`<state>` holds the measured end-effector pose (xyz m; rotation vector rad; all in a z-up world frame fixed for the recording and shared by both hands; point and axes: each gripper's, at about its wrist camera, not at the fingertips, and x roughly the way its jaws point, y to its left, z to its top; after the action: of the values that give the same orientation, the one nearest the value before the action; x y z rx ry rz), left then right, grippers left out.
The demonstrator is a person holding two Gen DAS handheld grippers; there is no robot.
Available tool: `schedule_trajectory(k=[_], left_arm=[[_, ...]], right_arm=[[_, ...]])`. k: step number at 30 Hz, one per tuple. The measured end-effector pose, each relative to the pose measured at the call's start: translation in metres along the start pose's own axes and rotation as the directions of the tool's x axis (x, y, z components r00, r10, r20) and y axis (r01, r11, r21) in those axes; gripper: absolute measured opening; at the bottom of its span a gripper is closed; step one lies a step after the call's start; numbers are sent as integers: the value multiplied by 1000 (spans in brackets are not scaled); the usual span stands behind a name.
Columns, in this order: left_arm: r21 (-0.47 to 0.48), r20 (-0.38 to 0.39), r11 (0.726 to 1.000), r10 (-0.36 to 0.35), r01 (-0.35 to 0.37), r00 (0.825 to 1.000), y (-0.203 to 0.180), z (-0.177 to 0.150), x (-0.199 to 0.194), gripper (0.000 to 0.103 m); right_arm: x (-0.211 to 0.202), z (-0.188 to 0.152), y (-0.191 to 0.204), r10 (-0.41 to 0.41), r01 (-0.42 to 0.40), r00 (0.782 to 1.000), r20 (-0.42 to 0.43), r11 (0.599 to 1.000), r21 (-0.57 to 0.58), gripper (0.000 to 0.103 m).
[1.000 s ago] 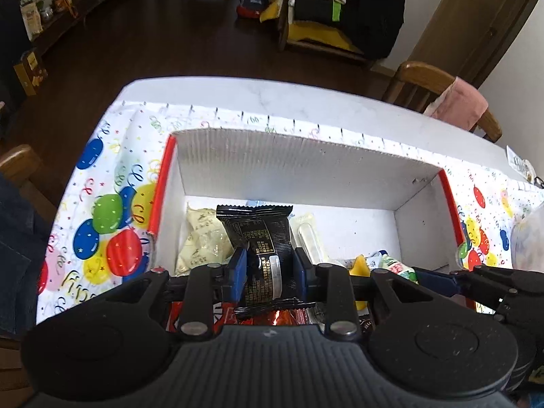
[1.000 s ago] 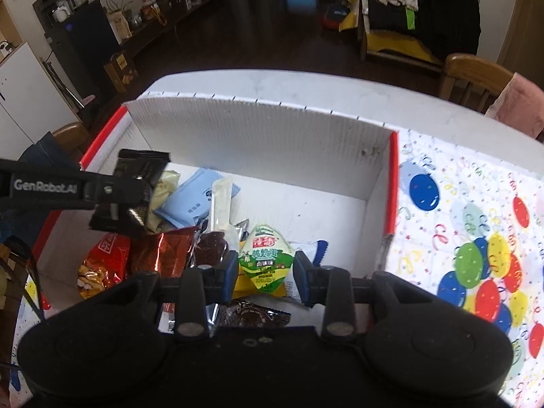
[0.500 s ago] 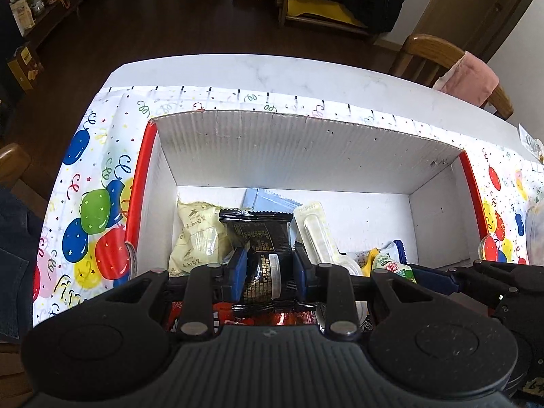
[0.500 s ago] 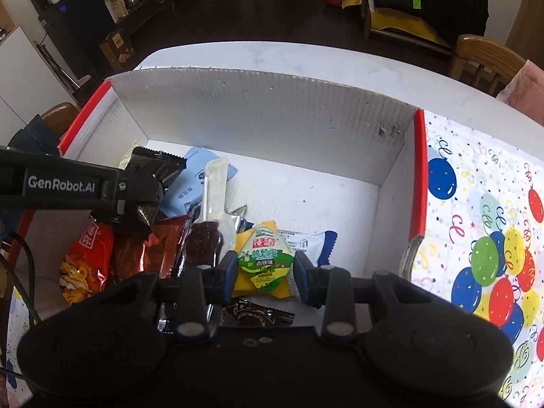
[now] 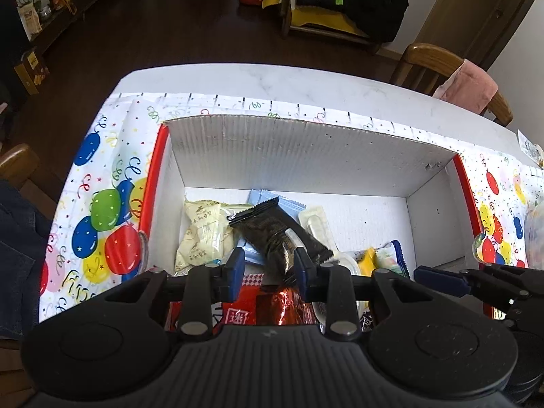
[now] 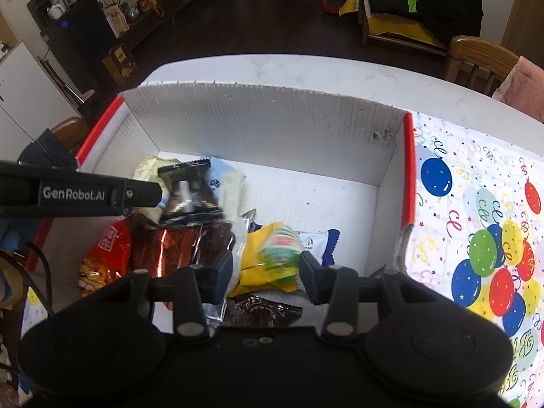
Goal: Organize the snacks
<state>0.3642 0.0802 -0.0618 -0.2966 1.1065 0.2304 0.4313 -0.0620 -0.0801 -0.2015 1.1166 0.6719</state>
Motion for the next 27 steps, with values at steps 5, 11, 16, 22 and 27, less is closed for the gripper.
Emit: schedule_trajectory(k=[5,11,16,22,27], left_arm=[[6,71,1000,-13,12,997,-2,-10,-20,62],[17,132,1000,-22,20,991,-6,-22,-45,62],[26,177,999,-39,35,983,-8,-39,-68,63],[52,222,998,-57,47,973,-13,-61,-92,64],[50,253,997,-74,63,965,-13,-76,-108,70]], right_arm=[[-18,-6,-4,24,-25,999,34,1000,12,45],[-46,-14,-2,51,-53,994,97,998,19,63],[-71,-22,-1,71,-73,985,160,997,9,74],[-90,-32,-4,113,-117,972,206,993,7,85],[-106,-41,-3,133,-140,960,248,990,10,96]])
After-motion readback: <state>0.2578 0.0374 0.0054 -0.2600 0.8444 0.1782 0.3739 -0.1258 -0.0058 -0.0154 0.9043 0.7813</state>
